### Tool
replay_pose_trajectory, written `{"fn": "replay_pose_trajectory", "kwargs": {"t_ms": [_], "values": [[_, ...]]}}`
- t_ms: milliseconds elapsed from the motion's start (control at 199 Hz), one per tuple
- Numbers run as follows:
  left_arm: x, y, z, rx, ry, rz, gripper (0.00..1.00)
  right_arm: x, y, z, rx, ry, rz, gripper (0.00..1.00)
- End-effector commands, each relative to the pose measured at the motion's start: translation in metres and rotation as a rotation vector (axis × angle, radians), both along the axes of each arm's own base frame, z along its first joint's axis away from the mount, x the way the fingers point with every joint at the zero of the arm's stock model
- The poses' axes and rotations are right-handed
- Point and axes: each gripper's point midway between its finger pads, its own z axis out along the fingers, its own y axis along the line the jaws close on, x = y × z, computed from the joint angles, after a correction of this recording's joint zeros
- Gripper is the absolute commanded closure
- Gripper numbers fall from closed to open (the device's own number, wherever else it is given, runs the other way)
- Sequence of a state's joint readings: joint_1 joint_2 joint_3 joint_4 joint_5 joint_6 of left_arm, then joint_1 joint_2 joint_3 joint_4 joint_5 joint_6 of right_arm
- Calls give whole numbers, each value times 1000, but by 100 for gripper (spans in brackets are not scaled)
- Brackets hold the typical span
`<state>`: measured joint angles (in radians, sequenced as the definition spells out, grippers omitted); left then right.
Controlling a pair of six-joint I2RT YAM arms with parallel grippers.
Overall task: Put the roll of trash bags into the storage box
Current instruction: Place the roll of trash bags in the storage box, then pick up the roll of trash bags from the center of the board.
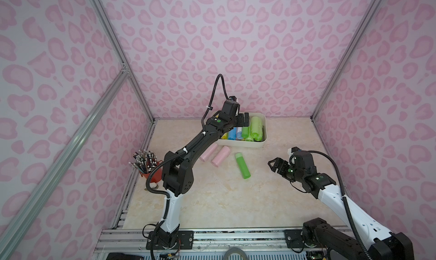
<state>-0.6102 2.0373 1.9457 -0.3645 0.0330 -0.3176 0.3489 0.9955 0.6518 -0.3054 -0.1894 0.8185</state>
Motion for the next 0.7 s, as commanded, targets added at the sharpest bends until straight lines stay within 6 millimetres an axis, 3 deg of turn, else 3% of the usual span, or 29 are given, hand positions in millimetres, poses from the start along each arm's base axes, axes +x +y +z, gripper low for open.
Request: {"fn": "replay_pose_trajectory", "kwargs": {"t_ms": [0, 151, 317, 347, 559, 695], "values": [[-5, 16, 40, -70, -122, 58, 0, -1, 3, 4, 16, -3, 4, 10], [-31, 45, 57, -95, -168, 112, 0, -5, 9, 9, 14, -20, 14, 10], [-64, 76, 61, -164, -205, 164, 0, -7, 18, 12, -32, -39, 29, 10], [-73, 81, 48, -172, -187, 164, 0, -5, 20, 12, -39, -41, 32, 10], [-118, 114, 27, -193, -174, 192, 0, 6, 48, 14, -67, -21, 98, 10], [-137, 143, 8, -194, -168, 267, 0, 16, 63, 12, -101, -10, 123, 10]]}}
